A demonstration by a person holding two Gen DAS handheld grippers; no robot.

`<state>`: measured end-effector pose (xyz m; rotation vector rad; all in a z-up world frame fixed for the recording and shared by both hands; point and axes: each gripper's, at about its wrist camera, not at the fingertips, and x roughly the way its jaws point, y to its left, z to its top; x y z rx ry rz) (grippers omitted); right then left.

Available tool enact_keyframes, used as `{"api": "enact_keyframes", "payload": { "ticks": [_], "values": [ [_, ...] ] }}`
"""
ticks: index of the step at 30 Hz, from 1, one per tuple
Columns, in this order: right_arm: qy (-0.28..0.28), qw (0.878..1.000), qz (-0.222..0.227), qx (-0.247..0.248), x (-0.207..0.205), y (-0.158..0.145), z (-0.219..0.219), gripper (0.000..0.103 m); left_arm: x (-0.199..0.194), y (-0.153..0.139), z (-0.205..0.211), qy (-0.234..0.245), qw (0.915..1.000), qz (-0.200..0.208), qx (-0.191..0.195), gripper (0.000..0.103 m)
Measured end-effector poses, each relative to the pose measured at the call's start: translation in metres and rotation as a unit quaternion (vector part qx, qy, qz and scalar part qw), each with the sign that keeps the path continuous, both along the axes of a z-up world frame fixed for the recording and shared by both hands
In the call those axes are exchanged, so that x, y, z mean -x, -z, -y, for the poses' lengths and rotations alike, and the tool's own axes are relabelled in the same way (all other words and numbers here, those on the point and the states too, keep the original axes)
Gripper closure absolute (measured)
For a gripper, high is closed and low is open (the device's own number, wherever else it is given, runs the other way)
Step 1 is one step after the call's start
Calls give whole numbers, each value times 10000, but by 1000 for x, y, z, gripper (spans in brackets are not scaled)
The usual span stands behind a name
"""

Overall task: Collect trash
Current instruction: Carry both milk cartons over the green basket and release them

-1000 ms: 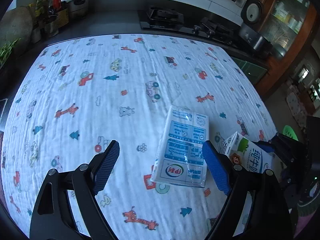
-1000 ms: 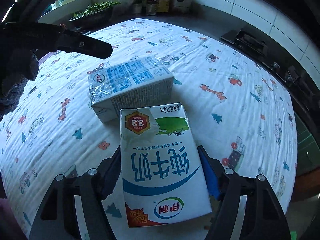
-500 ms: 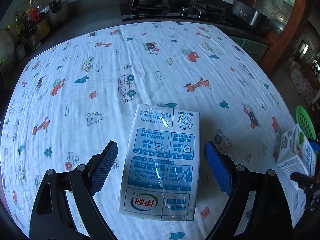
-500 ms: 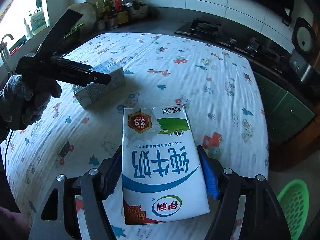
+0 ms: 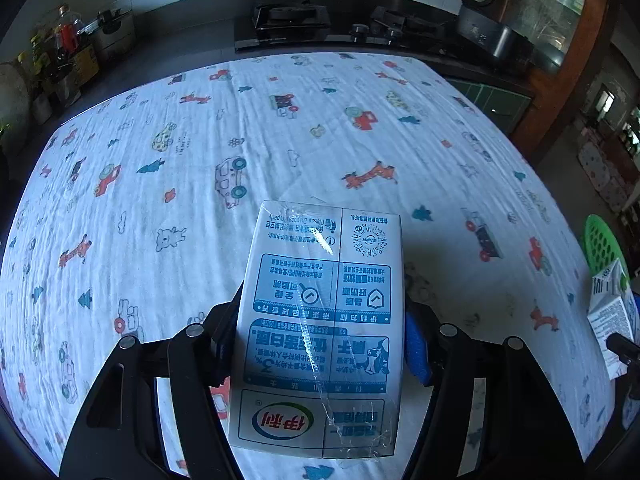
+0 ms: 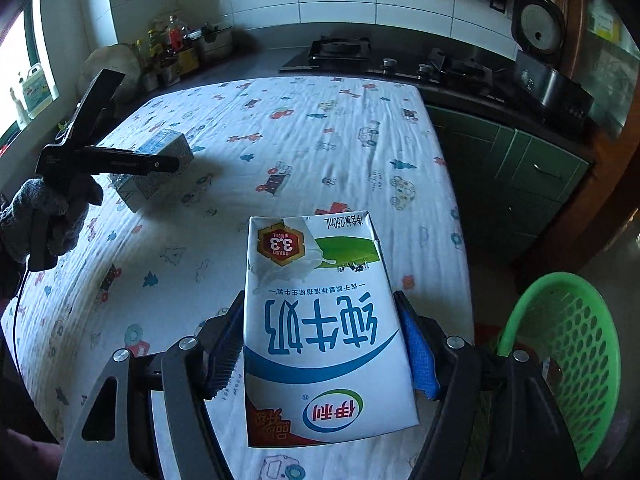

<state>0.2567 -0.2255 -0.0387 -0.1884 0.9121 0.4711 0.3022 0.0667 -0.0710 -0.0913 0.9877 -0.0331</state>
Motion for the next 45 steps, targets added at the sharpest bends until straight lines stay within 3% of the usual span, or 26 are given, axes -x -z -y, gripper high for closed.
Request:
{"api": "enact_keyframes", "payload": {
  "ticks": [14, 25, 37, 45],
  "values": [
    [1313, 9913, 130, 20, 20, -14, 121, 35, 30, -53, 127, 1126, 9918, 532, 300, 39],
    [2350, 9719, -13, 118, 15, 13, 227, 36, 31, -63, 225, 1766, 9819, 550, 418, 39],
    [2926, 9560, -198, -2, -4, 48, 283, 35, 28, -57, 312, 2250, 9720, 405, 543, 39],
    [3027, 9527, -83, -239, -1, 44, 297, 30, 27, -50, 357, 2492, 9656, 331, 669, 39]
  ]
}}
